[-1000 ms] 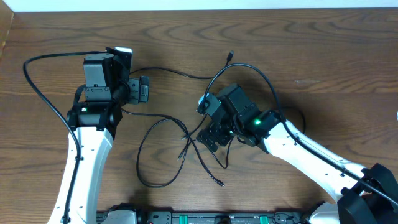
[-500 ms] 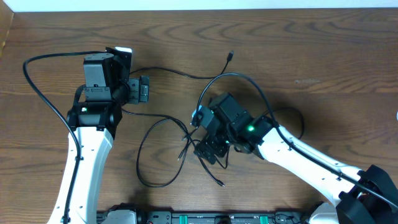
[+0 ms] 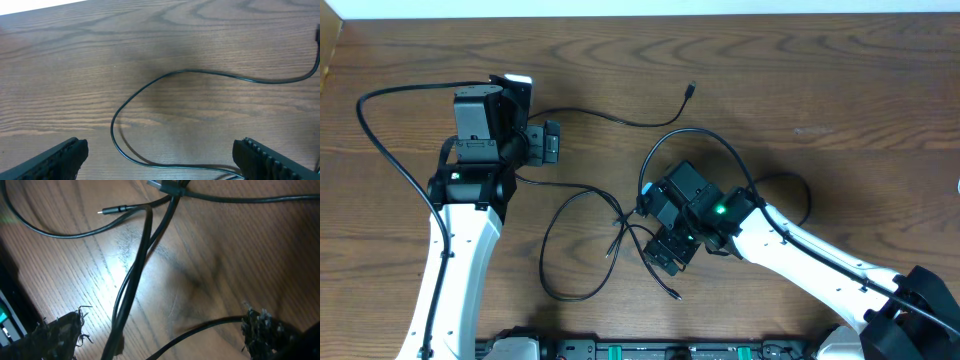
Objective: Untangle cables
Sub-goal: 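Lift and drag the black cable toward the right edge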
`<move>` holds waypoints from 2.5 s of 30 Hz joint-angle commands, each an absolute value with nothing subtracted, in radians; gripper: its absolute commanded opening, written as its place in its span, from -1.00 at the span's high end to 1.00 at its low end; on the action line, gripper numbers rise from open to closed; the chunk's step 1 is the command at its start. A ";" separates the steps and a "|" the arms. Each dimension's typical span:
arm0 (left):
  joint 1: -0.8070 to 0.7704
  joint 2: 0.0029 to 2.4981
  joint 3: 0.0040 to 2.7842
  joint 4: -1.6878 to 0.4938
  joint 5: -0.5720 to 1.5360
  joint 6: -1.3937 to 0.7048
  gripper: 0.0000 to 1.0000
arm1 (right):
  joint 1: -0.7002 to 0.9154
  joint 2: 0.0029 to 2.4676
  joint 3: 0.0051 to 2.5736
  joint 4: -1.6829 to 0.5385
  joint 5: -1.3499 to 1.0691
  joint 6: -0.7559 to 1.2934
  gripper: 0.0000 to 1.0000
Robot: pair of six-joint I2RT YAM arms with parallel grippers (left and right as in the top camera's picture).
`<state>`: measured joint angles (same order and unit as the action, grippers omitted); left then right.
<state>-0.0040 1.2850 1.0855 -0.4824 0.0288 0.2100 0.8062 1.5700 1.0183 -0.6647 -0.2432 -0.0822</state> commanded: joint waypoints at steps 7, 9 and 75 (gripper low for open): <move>-0.007 1.287 1.100 -0.479 0.042 0.205 -0.96 | 0.813 1.672 1.017 -0.659 -0.227 -0.076 -0.99; -0.007 1.287 1.100 -0.479 0.042 0.205 -0.96 | 0.813 1.706 1.017 -0.649 -0.227 -0.076 -0.99; -0.007 1.287 1.100 -0.483 0.079 0.205 -0.96 | -0.341 1.454 1.917 -0.423 0.612 -0.221 0.97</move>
